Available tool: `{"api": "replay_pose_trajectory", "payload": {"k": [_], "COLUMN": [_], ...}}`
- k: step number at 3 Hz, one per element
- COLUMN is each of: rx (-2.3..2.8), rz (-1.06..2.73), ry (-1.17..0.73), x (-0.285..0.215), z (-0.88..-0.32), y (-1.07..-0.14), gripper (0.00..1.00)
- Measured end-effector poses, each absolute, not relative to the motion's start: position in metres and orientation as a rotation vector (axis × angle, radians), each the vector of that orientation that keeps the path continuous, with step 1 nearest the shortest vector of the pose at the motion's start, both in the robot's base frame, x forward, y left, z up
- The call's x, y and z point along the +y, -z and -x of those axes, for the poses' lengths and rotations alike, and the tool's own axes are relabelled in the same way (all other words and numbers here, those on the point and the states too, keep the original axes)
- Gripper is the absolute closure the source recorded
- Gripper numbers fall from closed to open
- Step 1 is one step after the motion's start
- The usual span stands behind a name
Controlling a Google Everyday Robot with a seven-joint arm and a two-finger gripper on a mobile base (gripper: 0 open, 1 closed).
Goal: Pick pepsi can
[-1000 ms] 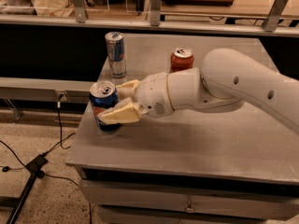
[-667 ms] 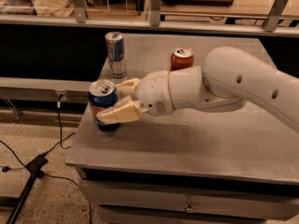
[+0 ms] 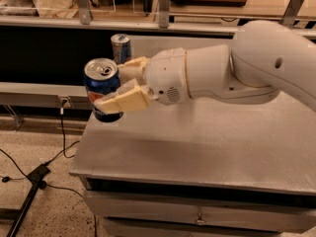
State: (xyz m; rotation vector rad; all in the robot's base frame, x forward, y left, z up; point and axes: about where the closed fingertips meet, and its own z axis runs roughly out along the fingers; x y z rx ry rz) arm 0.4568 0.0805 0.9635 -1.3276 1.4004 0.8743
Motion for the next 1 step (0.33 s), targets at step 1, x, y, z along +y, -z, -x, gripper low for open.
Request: {"api": "replay_pose_trajectory", "payload": {"k": [1], "rx": [1.4], "rz": [1.328], "ry": [-0.874], "x": [0.0805], "z": [-0.4568], "y": [-0.9635], "gripper": [1.0]}}
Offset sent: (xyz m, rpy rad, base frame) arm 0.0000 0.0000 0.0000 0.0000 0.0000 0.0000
